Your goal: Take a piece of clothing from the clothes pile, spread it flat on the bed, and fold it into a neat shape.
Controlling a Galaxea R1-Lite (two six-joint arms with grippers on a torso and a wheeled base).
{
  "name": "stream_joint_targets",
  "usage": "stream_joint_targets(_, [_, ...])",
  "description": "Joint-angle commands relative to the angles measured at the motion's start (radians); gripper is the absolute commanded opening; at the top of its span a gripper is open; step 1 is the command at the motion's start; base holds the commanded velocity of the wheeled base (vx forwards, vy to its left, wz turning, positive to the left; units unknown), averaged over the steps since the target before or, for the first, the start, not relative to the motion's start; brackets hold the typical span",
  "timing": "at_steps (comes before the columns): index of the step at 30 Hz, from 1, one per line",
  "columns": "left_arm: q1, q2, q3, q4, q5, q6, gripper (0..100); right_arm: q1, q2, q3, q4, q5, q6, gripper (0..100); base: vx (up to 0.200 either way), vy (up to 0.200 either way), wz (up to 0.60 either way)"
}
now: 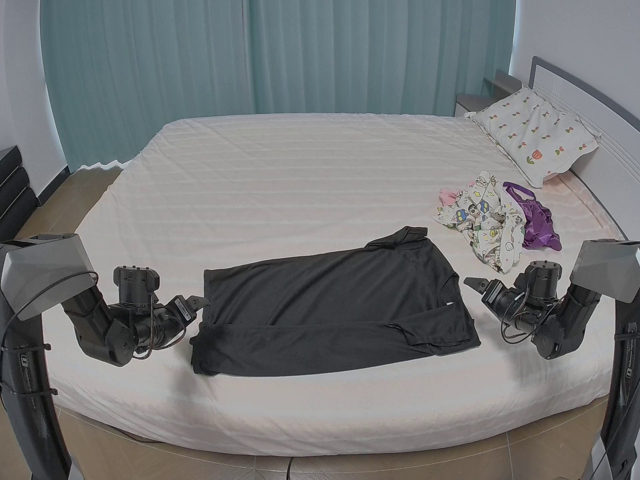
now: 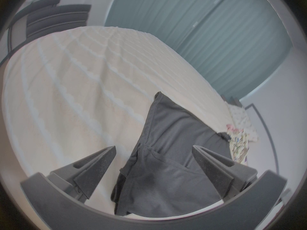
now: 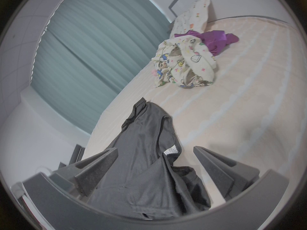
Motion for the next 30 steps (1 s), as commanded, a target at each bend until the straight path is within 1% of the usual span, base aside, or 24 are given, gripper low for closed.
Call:
stream_joint_targets(1, [0.000, -0.111, 0.065, -0.004, -0.003, -0.077, 100, 0.010, -0.059, 0.055, -0.005, -0.046, 0.075, 100, 0.200, 0.000, 0.00])
stream_joint_targets(4, [0.000, -0.105, 0.085, -0.005, -0.010, -0.092, 100, 0.018, -0.051, 0.059, -0.008, -0.046, 0.098, 100, 0.200, 0.000, 0.00])
stream_joint_targets(7, [0.001, -0.101, 0.083, -0.007, -0.012, -0.094, 100, 0.021, -0.037, 0.050, -0.008, -0.044, 0.165, 100, 0.200, 0.000, 0.00])
stream_joint_targets(9, [0.003, -0.099, 0.080, -0.005, -0.012, -0.094, 100, 0.029, -0.014, 0.042, -0.012, -0.046, 0.195, 100, 0.200, 0.000, 0.00])
stream_joint_targets(21, [0.009, -0.062, 0.086, -0.007, -0.012, -0.097, 100, 0.047, 0.013, 0.059, -0.029, -0.047, 0.199, 100, 0.200, 0.000, 0.00])
stream_joint_targets(25, [0.009, -0.064, 0.085, -0.007, -0.012, -0.124, 100, 0.047, 0.015, 0.061, -0.029, -0.047, 0.199, 100, 0.000, 0.000, 0.00])
stream_joint_targets(30, [0.009, -0.061, 0.082, -0.007, -0.012, -0.131, 100, 0.047, 0.018, 0.062, -0.029, -0.047, 0.199, 100, 0.000, 0.000, 0.00])
